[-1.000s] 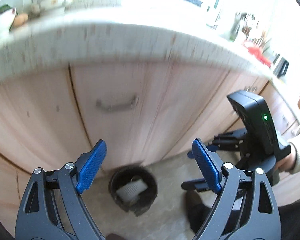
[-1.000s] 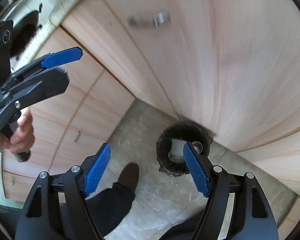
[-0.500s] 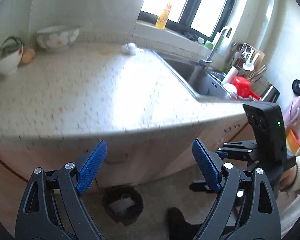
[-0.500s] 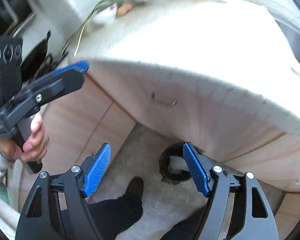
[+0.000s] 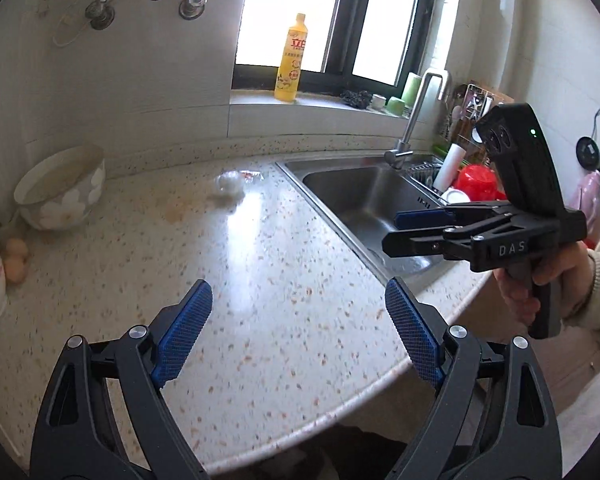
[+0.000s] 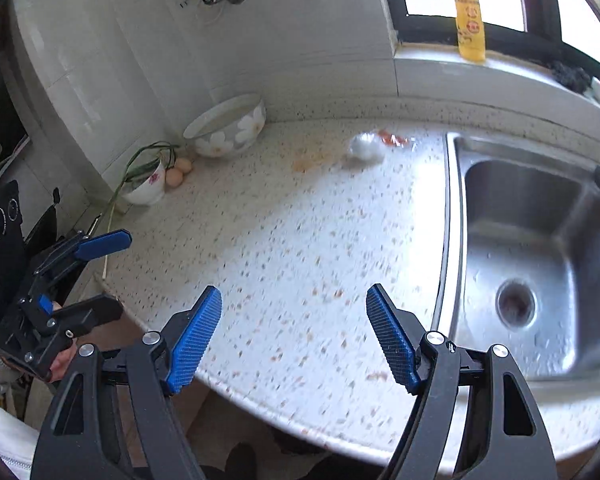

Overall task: Collect trash
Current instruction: 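Raise both open tools back over the counter toward the plastic bag and wrapper, then grasp the clear plastic bag with the left tool while the right tool grasps the orange wrapper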

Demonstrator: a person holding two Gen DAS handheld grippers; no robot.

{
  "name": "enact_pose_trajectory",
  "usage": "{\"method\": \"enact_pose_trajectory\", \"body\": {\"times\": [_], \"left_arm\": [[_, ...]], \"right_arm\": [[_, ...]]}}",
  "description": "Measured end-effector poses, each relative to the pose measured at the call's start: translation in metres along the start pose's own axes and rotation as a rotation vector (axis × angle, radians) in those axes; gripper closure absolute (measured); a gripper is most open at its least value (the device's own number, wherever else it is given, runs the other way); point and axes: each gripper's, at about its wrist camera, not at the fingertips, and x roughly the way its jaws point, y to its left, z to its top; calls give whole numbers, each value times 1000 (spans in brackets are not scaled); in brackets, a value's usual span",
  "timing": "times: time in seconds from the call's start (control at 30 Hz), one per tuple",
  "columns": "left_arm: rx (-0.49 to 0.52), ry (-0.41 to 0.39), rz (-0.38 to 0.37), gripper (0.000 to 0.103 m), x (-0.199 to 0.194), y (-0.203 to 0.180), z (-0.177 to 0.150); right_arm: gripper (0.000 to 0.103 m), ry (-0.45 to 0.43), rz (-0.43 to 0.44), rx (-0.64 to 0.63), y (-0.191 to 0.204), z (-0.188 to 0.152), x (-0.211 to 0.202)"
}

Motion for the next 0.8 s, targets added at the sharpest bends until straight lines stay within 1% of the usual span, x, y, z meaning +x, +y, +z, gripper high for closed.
{"method": "enact_pose_trajectory", "body": {"times": [0.1, 0.2, 0.27, 0.33, 0.43, 0.53, 0.7, 0.73, 0.77, 0.8], "left_arm": [[49, -5, 28, 18, 33, -1, 29], [28, 5, 72, 18, 70, 9, 57], [10, 3, 108, 18, 91, 18, 71], [15, 13, 146, 18, 112, 26, 81], [6, 27, 181, 18, 141, 42, 95], [-9, 49, 203, 18, 168, 59, 106], [25, 95, 219, 21, 206, 74, 116], [32, 104, 218, 22, 213, 77, 118], [42, 112, 217, 23, 220, 80, 121], [56, 120, 218, 24, 226, 82, 123]], "right_arm": [[31, 25, 32, -56, -28, 41, 15], [31, 58, 59, -108, -51, 83, 32], [31, 77, 65, -158, -62, 103, 48], [31, 92, 69, -204, -75, 123, 67], [31, 107, 70, -237, -99, 149, 93], [31, 124, 58, -245, -120, 171, 121], [32, 155, 57, -272, -138, 196, 167], [35, 170, 57, -281, -140, 198, 177], [40, 184, 56, -292, -141, 199, 185], [41, 198, 58, -303, -142, 199, 194]]}}
